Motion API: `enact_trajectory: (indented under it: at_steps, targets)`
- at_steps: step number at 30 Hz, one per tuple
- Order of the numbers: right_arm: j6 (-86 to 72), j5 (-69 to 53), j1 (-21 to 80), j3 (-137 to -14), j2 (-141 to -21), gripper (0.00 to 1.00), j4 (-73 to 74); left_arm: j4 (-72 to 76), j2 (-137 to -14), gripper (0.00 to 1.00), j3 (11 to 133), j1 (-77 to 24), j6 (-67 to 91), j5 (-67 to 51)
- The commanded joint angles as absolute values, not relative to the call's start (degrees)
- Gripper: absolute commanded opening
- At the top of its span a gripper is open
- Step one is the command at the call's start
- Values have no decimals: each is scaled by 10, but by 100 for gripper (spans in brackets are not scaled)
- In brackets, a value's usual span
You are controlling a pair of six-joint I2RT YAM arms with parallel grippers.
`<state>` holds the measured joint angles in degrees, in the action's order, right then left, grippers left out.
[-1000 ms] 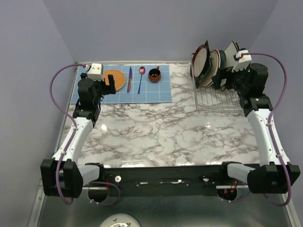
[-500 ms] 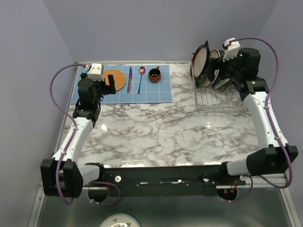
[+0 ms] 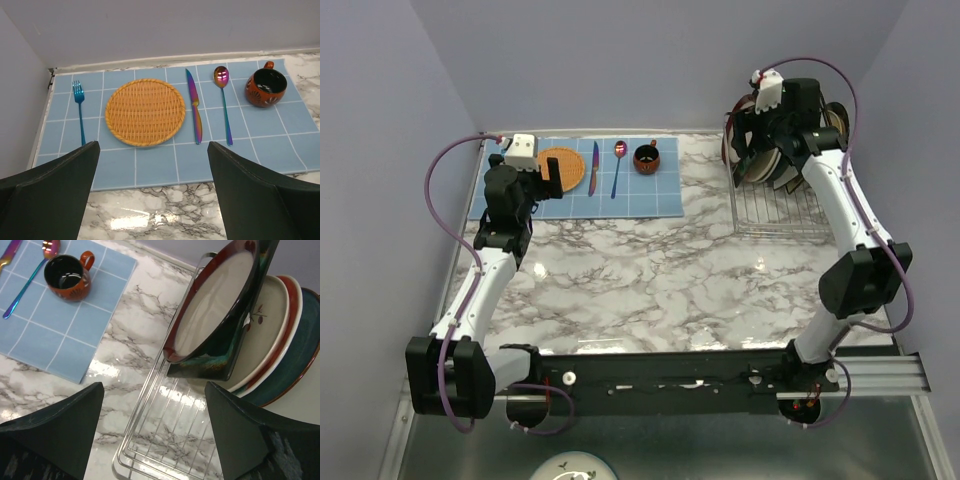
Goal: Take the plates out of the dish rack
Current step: Unload the plate from the dish rack.
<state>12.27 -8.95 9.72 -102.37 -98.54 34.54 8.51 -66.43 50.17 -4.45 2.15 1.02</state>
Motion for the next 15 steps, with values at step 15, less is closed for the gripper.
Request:
enact_trajectory:
  at_steps: [15]
  targets:
    - [65, 31, 105, -1220, -1156, 83, 420, 104, -650, 99, 484, -42, 4, 46]
